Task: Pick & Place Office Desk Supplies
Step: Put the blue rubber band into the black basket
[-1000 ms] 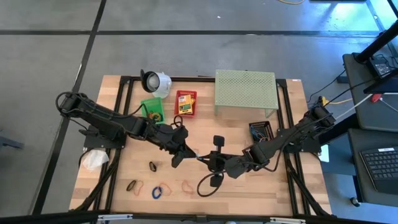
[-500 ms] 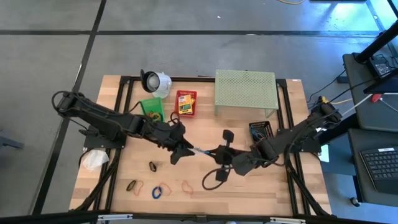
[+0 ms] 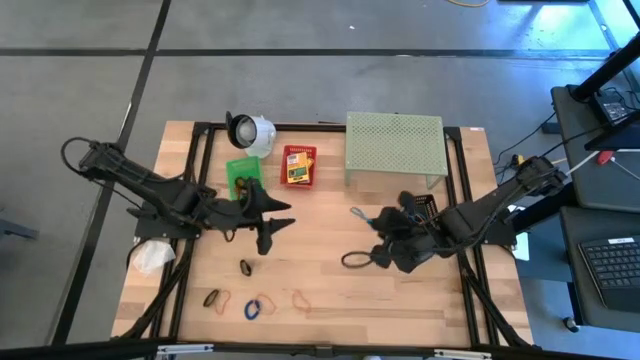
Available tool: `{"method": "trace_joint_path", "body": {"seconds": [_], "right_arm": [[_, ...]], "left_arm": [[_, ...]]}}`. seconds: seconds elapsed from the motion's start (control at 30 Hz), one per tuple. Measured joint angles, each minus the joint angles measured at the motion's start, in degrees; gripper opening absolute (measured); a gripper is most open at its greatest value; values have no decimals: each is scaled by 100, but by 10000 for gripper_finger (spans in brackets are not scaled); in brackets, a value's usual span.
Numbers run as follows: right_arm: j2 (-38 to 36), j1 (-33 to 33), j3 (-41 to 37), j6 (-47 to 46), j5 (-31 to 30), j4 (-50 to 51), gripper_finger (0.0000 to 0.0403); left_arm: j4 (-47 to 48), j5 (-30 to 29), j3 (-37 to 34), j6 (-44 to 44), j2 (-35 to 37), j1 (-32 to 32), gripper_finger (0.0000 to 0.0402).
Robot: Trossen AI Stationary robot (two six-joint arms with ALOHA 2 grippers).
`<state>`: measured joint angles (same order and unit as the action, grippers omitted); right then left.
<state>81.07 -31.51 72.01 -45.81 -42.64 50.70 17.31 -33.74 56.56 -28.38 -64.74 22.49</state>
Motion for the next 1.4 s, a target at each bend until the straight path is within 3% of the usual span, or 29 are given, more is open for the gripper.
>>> {"method": "trace_joint_path", "body": {"seconds": [0.2,0.4,0.6,0.83,1.1,1.4], "right_arm": [[-296,-41,0,-1569,404,1780,0],[-337,-63,-43,-2646,1207,3055,0],[-374,-63,-557,-3027,1895,3076,0],[-565,-63,-1589,-3798,2365,2867,0],[-696,39,-2458,-4077,3021,2332,0],[-694,513,-2910,-3920,3306,2020,6]], "left_arm": [[-318,-498,-462,320,-17,267,182],[-1086,-1049,-1270,639,-32,501,182],[-1364,-915,-1697,491,-34,651,182],[-1395,47,-1712,466,-34,842,182],[-1461,90,-1712,412,-34,941,182],[-1502,400,-1712,454,-34,934,182]]}}
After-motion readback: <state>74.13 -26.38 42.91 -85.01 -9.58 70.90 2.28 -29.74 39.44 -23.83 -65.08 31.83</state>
